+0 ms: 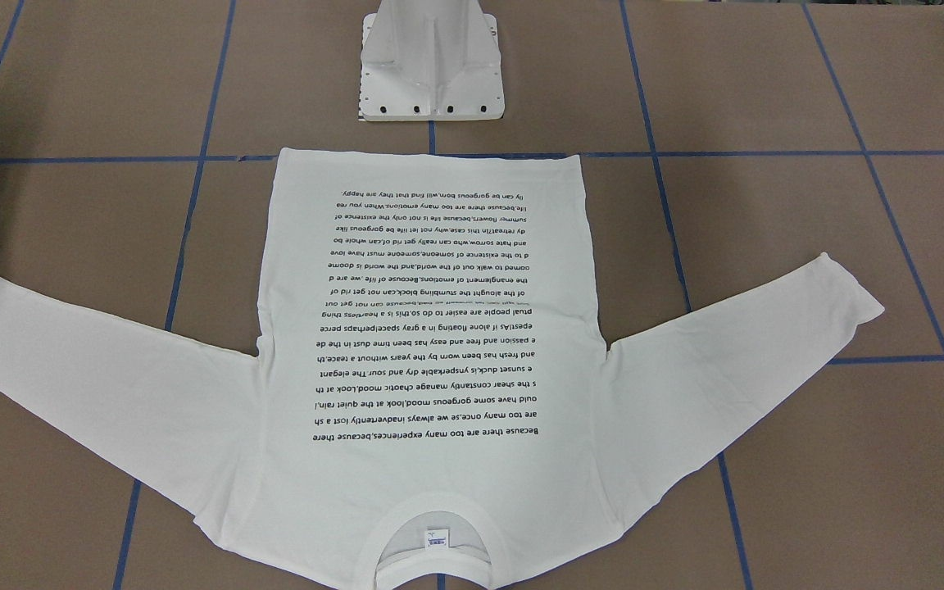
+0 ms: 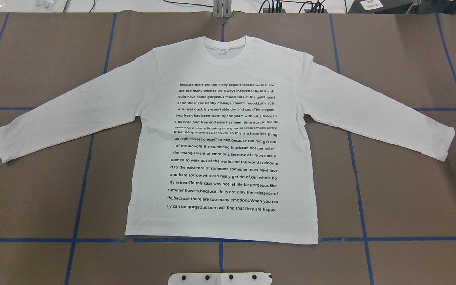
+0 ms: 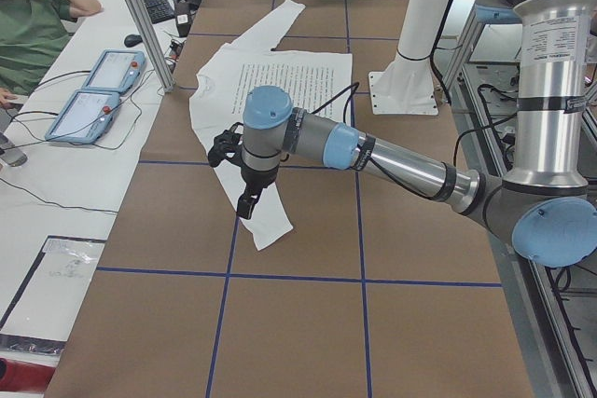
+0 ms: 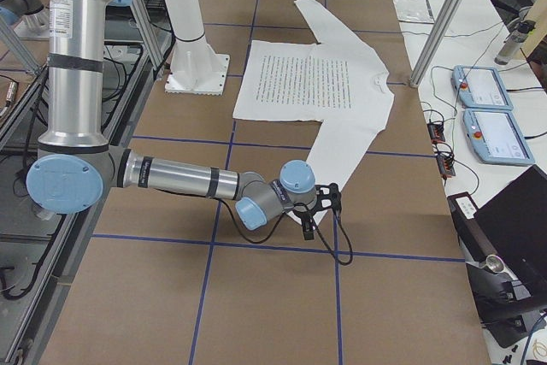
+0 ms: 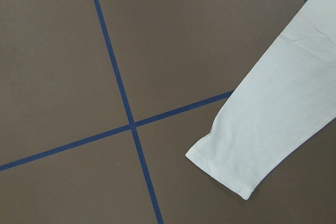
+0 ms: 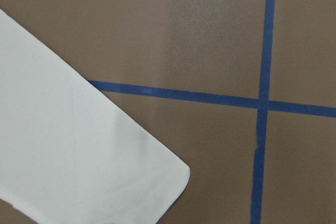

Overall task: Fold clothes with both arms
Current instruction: 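Move the right gripper to the sleeve cuff nearest it and grasp it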

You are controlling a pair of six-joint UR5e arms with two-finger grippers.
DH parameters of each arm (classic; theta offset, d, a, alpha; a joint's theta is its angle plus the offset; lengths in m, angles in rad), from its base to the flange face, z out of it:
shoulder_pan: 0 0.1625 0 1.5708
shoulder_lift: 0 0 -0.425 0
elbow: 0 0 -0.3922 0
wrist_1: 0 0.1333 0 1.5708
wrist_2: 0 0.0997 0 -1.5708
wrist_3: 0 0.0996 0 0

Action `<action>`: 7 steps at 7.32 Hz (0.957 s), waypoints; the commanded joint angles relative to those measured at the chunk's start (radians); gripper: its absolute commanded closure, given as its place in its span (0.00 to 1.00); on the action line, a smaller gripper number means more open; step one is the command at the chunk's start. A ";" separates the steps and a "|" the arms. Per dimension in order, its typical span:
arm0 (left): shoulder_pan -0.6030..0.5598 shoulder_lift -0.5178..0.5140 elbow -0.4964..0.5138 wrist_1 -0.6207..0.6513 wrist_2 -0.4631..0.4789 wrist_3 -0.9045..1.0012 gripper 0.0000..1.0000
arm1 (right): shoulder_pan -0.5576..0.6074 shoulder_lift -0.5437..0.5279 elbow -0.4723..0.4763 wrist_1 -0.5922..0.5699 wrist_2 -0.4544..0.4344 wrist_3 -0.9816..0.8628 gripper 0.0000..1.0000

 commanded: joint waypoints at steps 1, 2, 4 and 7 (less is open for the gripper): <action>0.000 0.001 -0.004 0.000 -0.002 0.002 0.00 | -0.076 0.047 -0.082 0.072 -0.058 0.060 0.04; 0.000 0.001 -0.005 0.000 -0.003 0.002 0.00 | -0.101 0.048 -0.082 0.072 -0.082 0.069 0.04; 0.000 0.002 -0.005 -0.002 -0.003 0.002 0.00 | -0.107 0.050 -0.083 0.072 -0.083 0.071 0.15; -0.001 0.002 -0.007 -0.002 -0.003 0.002 0.00 | -0.107 0.047 -0.103 0.072 -0.082 0.069 0.20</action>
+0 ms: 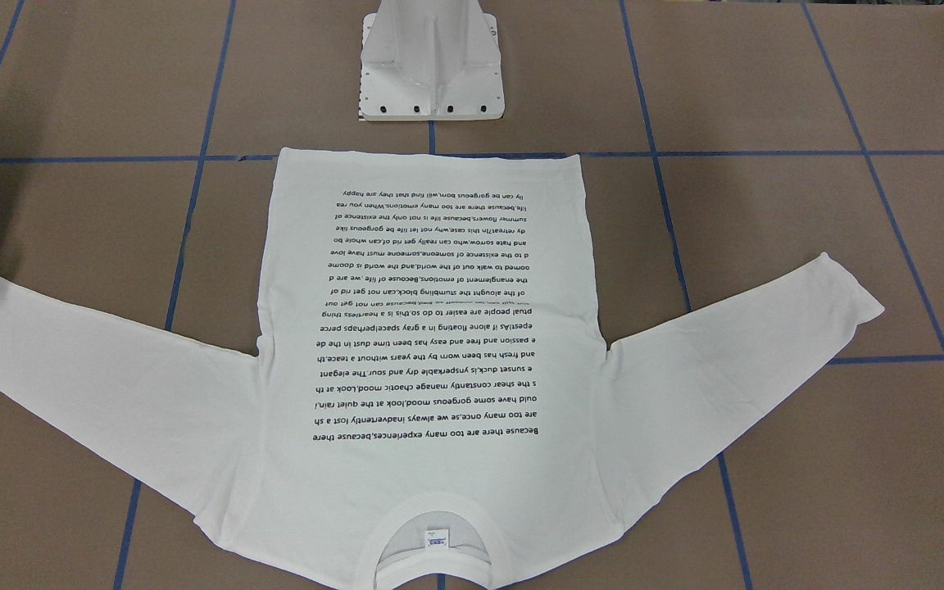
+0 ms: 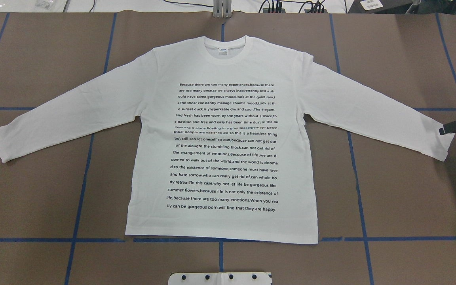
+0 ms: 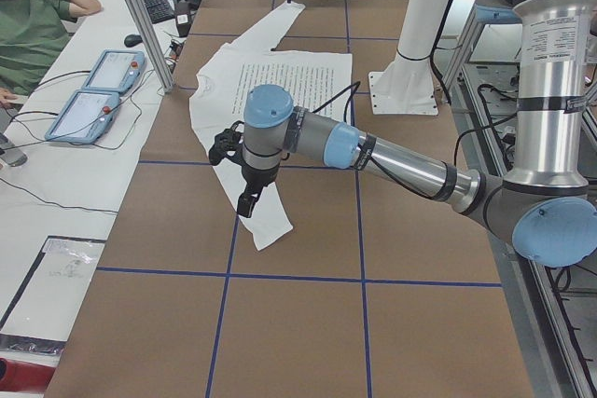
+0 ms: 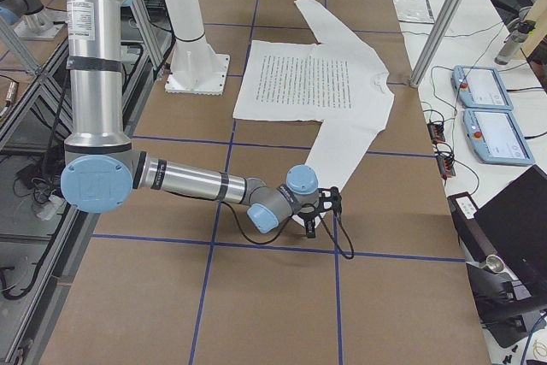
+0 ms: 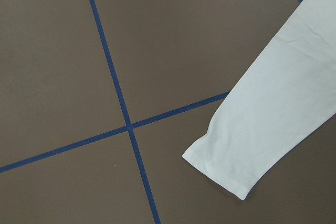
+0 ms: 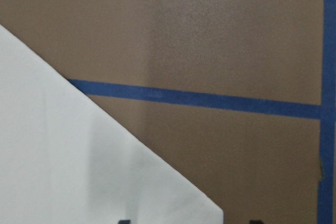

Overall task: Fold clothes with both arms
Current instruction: 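Move the right gripper to the sleeve cuff nearest it and grasp it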

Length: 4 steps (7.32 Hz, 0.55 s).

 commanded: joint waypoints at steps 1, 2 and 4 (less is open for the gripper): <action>-0.001 0.002 -0.001 0.000 0.000 0.000 0.00 | -0.001 0.000 -0.013 0.000 0.001 0.001 0.22; -0.001 0.002 -0.001 0.000 0.000 0.000 0.00 | -0.001 0.000 -0.013 0.000 0.001 0.001 0.27; -0.001 0.003 -0.001 0.000 0.000 0.000 0.00 | -0.001 0.000 -0.014 0.000 0.001 0.001 0.41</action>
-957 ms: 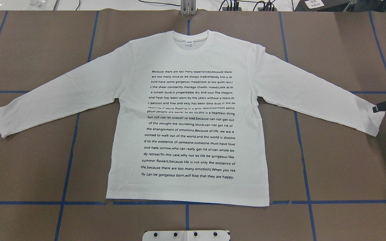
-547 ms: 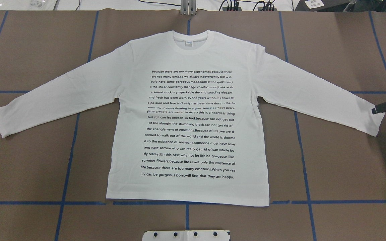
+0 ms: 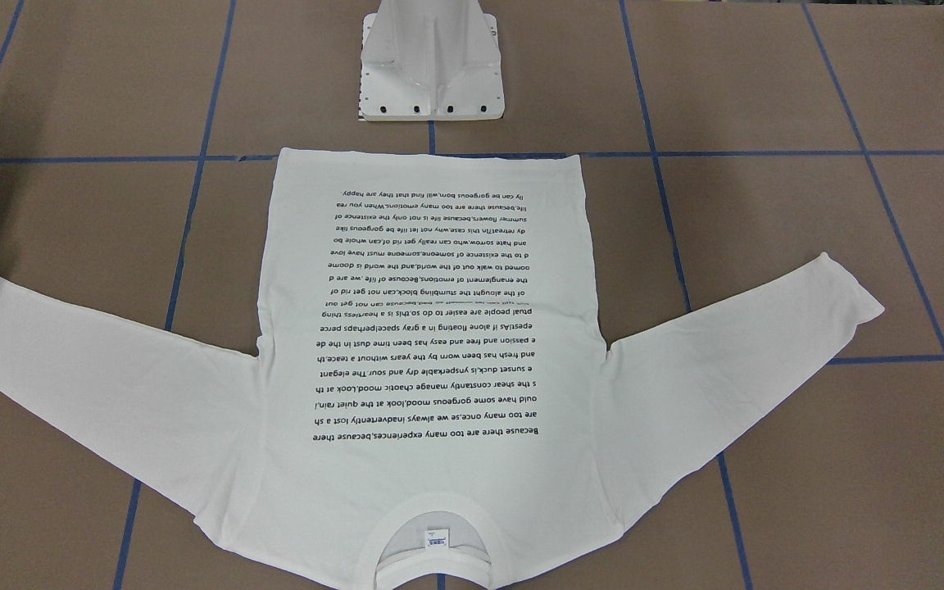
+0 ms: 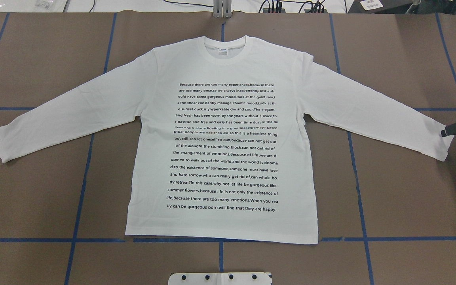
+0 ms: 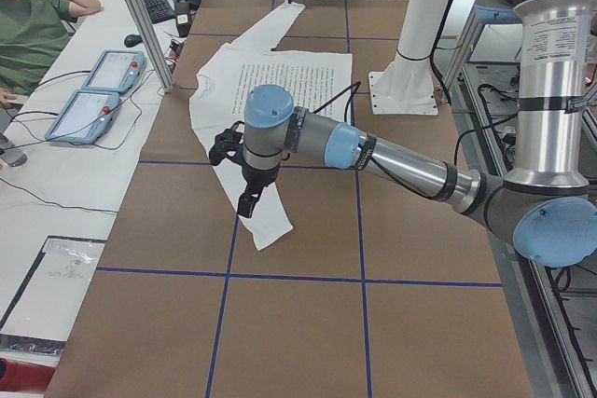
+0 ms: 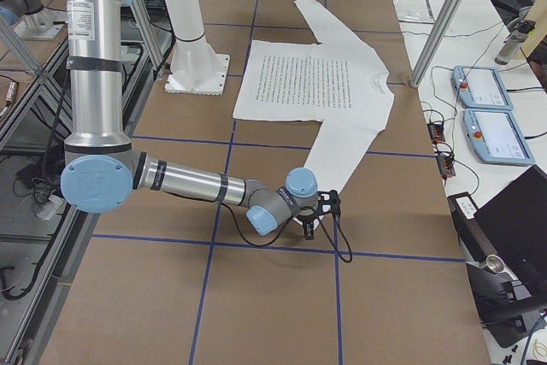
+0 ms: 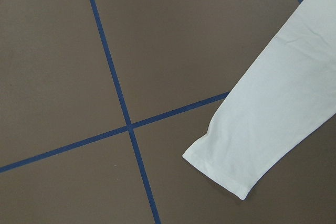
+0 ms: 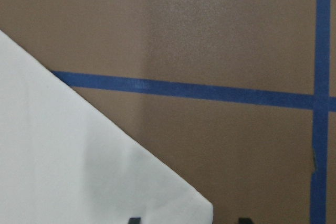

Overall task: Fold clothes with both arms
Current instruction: 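Move the right gripper to the sleeve cuff nearest it and grasp it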

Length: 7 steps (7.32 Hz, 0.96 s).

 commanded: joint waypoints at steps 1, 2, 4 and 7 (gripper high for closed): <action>0.001 0.001 -0.002 0.000 0.000 0.000 0.00 | 0.000 0.000 0.001 0.000 0.000 0.000 0.52; 0.000 0.001 -0.002 0.002 0.000 0.000 0.00 | 0.000 0.000 0.001 0.000 0.002 0.002 0.83; 0.000 0.001 -0.002 0.000 0.000 0.000 0.00 | 0.000 0.000 0.011 0.000 0.005 0.011 1.00; 0.001 0.001 -0.002 0.000 0.000 0.000 0.00 | 0.035 -0.006 0.162 -0.140 0.032 0.012 1.00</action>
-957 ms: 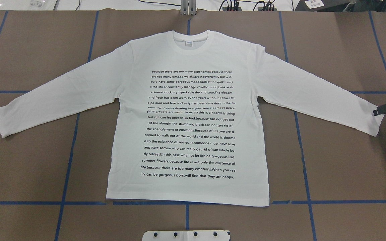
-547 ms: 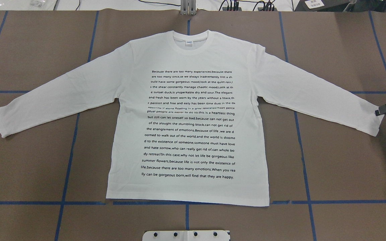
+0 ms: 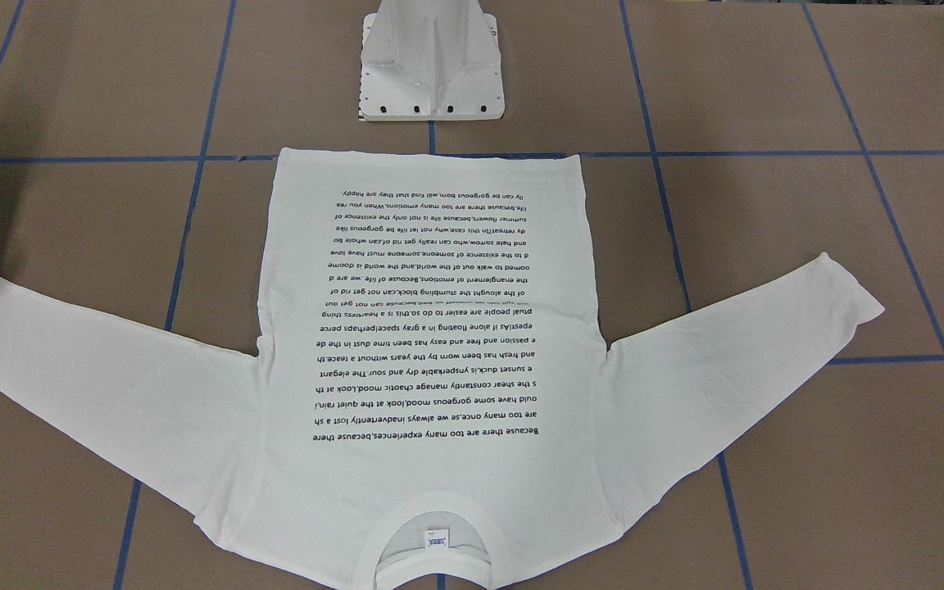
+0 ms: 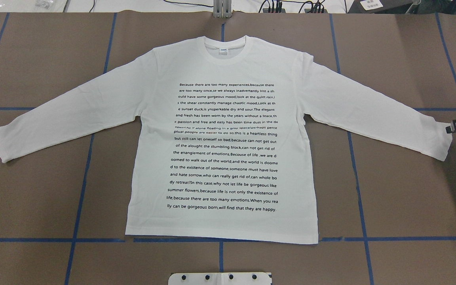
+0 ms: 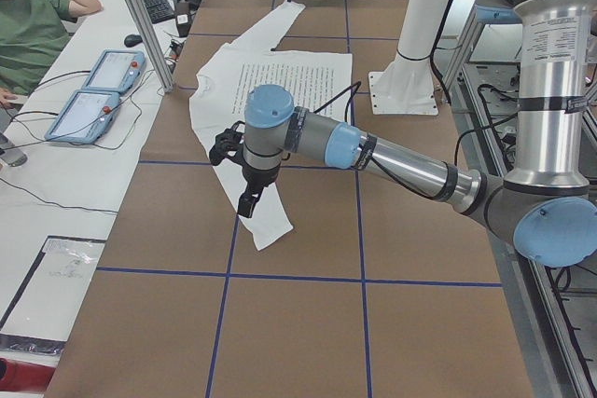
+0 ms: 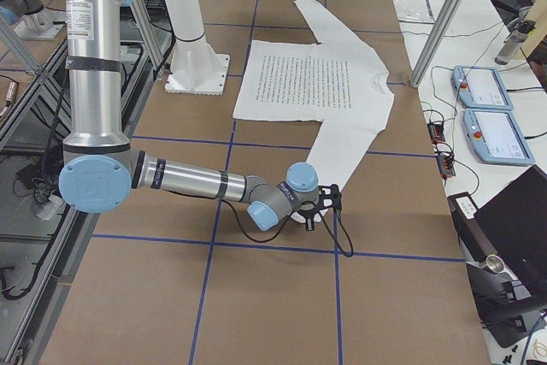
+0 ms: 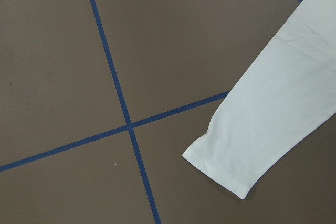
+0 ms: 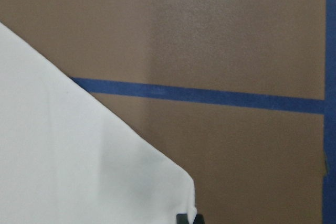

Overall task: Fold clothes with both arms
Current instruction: 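Move the right gripper to the sleeve cuff nearest it and grasp it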

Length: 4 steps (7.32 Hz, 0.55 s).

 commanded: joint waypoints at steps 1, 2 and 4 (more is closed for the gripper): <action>0.000 0.000 0.001 0.000 0.000 0.000 0.00 | 0.041 0.005 0.216 -0.260 0.011 0.000 1.00; 0.000 0.000 0.001 0.000 0.000 0.000 0.00 | 0.048 0.009 0.386 -0.469 0.008 0.000 1.00; 0.001 0.000 0.006 0.002 0.000 0.000 0.00 | 0.053 0.221 0.620 -0.985 -0.023 0.000 1.00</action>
